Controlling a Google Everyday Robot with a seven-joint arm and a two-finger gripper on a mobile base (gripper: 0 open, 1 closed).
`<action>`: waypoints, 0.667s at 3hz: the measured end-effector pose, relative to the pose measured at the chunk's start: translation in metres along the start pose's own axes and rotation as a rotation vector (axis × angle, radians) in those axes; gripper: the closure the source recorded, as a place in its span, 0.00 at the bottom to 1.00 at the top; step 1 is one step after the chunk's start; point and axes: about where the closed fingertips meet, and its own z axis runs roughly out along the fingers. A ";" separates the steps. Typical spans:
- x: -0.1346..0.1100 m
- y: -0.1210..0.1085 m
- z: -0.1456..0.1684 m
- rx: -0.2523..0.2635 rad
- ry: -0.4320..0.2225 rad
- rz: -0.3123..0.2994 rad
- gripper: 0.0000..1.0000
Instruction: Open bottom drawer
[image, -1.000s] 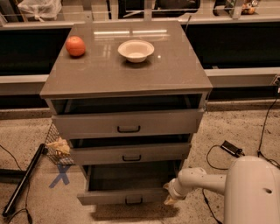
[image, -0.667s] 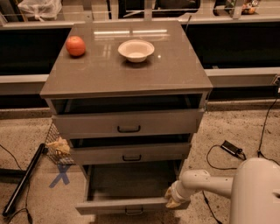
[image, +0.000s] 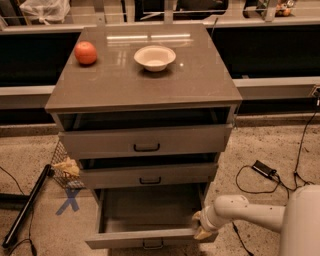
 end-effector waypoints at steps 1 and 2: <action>-0.022 -0.007 -0.040 0.047 0.009 -0.038 0.43; -0.037 -0.019 -0.066 0.087 0.013 -0.064 0.50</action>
Offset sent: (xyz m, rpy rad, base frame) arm 0.0305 0.0101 0.1168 -0.0229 -0.1692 0.0301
